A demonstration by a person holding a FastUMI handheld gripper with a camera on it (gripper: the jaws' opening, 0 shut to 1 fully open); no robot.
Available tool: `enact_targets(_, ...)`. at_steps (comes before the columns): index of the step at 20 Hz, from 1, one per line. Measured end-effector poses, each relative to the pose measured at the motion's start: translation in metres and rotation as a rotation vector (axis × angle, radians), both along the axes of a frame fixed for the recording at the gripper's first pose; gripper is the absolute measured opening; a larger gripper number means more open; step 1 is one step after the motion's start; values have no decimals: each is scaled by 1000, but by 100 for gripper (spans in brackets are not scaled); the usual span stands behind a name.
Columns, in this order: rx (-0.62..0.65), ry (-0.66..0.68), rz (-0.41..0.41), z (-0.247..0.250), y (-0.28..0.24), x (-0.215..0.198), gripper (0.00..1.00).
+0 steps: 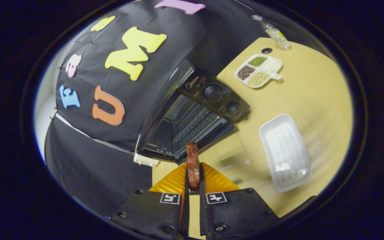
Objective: Open the toaster oven, put the food inside, and close the toaster oven door.
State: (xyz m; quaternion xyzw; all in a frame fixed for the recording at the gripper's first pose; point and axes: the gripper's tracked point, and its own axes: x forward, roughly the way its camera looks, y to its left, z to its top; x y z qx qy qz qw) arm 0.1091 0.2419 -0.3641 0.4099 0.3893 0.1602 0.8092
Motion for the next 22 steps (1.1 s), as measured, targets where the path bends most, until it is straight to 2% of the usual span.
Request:
enact_targets(5, 67, -46, -75, -14, 55, 45, 15)
enact_targets(10, 97, -83, -285, -33, 58, 97, 15)
enact_targets(12, 119, -92, -344, -35, 62, 117, 15)
enact_targets(16, 100, -115, -369, -38, 79, 144, 15)
enact_targets(22, -20, -118, -337, -51, 96, 150, 15)
